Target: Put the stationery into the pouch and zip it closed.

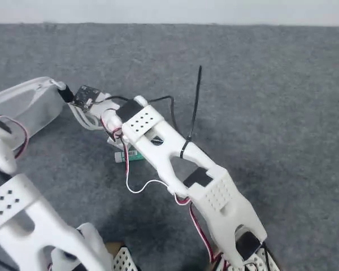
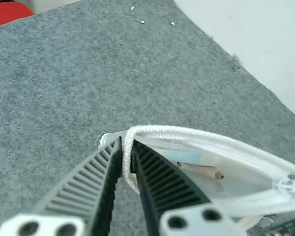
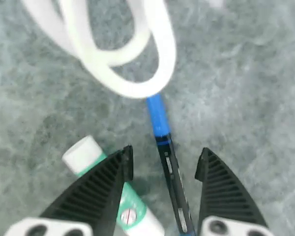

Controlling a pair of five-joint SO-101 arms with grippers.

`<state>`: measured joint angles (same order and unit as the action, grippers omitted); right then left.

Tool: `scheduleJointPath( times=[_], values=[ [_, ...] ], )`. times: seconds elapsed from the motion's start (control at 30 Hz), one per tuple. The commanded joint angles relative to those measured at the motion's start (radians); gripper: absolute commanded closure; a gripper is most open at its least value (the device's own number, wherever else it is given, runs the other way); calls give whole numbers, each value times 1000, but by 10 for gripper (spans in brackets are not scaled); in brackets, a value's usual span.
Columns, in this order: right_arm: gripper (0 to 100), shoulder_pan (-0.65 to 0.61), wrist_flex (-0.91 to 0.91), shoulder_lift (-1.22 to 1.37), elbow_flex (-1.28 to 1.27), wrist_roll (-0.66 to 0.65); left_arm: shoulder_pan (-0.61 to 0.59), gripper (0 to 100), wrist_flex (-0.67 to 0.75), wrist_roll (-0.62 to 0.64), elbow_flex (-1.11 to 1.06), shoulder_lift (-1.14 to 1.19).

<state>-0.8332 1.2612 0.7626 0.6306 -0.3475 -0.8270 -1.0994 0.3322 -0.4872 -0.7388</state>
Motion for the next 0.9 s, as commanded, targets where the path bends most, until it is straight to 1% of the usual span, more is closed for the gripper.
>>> scheduleJointPath(
  times=[0.0,0.1,0.27,0.37,0.5,0.8,0.87],
  values=[
    [794,-1,-71,27,17,-17,-3,989,38,14,15,-8],
    [803,8,-101,65,17,-43,-3,989,38,14,13,-8],
    [937,31,-140,105,17,-49,-3,989,40,14,12,-8],
    [995,30,-130,119,17,-49,-3,989,40,14,13,-8],
    [993,31,-59,111,18,-43,-2,989,37,14,15,-8],
    [993,99,139,67,95,-38,103,989,34,12,10,-8],
    [993,117,163,62,98,2,130,989,34,11,10,-8]
  ],
)
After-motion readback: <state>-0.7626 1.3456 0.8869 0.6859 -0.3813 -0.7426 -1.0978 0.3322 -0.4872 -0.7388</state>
